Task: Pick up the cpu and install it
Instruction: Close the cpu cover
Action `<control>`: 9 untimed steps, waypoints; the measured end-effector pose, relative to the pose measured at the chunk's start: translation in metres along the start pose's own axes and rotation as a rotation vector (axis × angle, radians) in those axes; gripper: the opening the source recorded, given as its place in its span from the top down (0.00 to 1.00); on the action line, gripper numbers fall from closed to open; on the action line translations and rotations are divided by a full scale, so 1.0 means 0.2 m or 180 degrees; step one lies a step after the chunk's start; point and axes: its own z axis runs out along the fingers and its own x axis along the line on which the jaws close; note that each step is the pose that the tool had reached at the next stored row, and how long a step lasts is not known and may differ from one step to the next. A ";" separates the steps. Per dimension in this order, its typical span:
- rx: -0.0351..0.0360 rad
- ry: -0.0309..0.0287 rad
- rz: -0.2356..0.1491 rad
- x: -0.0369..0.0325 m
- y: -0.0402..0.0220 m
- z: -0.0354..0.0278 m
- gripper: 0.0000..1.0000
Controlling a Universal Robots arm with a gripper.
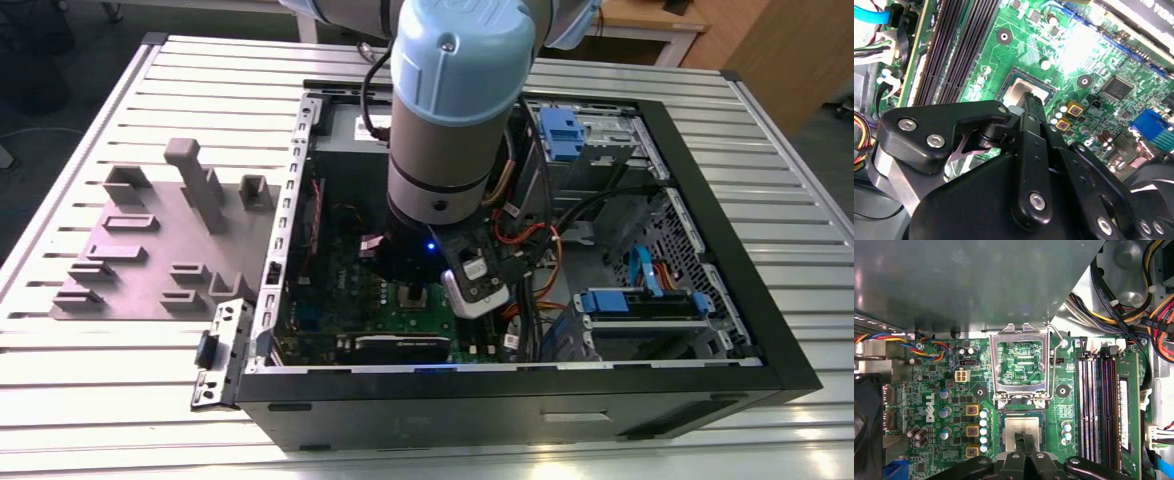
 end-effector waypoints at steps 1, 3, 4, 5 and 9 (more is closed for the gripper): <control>0.0000 -0.0001 0.0016 0.000 0.000 0.000 0.89; -0.0001 -0.0006 0.0112 0.000 0.000 0.000 0.89; -0.0001 -0.0006 0.0127 0.000 0.000 0.000 0.89; 0.0000 -0.0007 0.0128 0.000 0.001 -0.001 0.89; 0.0000 -0.0007 0.0128 0.000 0.002 -0.024 0.89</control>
